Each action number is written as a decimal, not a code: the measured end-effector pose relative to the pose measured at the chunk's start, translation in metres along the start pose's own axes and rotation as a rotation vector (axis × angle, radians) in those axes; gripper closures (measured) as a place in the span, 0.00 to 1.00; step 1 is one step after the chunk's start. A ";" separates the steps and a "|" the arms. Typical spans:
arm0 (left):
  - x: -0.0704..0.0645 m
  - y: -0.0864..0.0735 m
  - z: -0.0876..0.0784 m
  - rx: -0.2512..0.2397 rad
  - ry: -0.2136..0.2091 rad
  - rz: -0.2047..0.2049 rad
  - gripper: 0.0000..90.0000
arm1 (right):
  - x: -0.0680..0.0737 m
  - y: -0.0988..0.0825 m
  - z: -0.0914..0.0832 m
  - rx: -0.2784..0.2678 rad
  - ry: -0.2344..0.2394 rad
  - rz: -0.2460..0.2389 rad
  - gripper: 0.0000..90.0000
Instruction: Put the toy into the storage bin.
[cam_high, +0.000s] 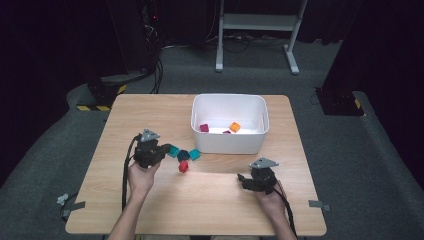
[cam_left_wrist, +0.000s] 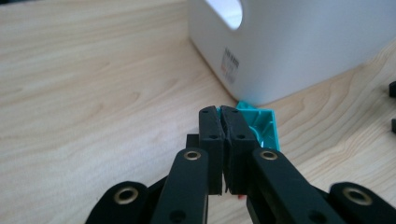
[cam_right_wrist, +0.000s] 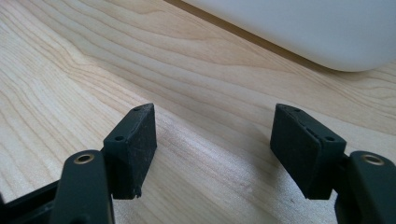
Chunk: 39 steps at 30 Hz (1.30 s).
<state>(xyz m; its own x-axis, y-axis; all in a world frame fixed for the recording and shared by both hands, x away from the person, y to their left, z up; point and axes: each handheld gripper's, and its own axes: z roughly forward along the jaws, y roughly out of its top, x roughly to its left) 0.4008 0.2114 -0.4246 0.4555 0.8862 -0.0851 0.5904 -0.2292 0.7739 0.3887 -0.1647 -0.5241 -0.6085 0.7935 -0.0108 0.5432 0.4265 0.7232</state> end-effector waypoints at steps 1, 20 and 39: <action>-0.001 0.004 -0.001 -0.003 0.000 0.010 0.97 | 0.000 0.000 0.000 0.000 0.000 0.001 0.35; -0.028 0.080 -0.020 -0.061 -0.055 0.108 0.97 | 0.000 0.000 0.000 0.000 0.000 -0.001 0.35; -0.048 0.120 0.010 -0.019 -0.090 0.146 0.97 | 0.000 0.000 0.000 0.001 0.000 0.001 0.35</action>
<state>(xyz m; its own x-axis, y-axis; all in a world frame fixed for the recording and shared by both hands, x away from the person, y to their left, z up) 0.4570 0.1376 -0.3336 0.5939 0.8042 -0.0257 0.5010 -0.3446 0.7939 0.3884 -0.1646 -0.5241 -0.6079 0.7940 -0.0101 0.5442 0.4259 0.7228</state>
